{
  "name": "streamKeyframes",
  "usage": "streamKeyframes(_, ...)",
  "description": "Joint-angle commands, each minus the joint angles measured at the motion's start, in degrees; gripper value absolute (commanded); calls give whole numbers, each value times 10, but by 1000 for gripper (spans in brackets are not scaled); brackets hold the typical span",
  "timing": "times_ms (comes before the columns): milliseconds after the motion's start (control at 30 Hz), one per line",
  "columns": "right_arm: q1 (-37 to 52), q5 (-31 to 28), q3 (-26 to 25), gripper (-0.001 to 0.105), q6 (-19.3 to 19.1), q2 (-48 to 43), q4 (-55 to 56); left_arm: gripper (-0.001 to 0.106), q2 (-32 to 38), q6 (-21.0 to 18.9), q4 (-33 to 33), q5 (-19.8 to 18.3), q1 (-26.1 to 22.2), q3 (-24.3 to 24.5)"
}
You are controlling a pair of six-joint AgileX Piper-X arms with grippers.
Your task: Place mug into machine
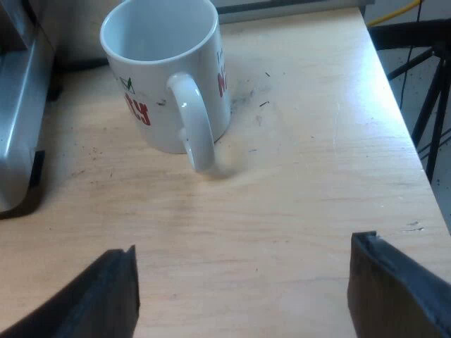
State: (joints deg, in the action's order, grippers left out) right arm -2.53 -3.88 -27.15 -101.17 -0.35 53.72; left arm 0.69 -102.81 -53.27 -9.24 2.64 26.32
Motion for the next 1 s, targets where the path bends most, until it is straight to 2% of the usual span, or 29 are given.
streamKeyframes(33, -1, -1, -2, 64, -2, -25, -4, 81, 79, 3, 9, 0, -2, 1)
streamKeyframes(267, -1, -1, -2, 64, -13, -25, -4, 81, 78, 3, 9, 0, -2, 1)
streamKeyframes(467, -1, 1, -29, 64, -20, -12, 24, 81, 49, -5, 8, -48, 5, 10)
streamKeyframes(567, -1, 32, -67, 64, -32, 24, 56, 81, 19, -5, 9, -77, 42, 26)
streamKeyframes(733, -5, 77, -94, 64, -32, 76, 64, 81, -15, -1, 13, -114, 120, 27)
streamKeyframes(867, -25, 80, -95, 64, -47, 111, 61, 81, -50, 44, 26, -126, 190, 27)
streamKeyframes(1000, -40, 78, -95, 64, -60, 139, 47, 81, -86, 58, 50, -125, 231, 19)
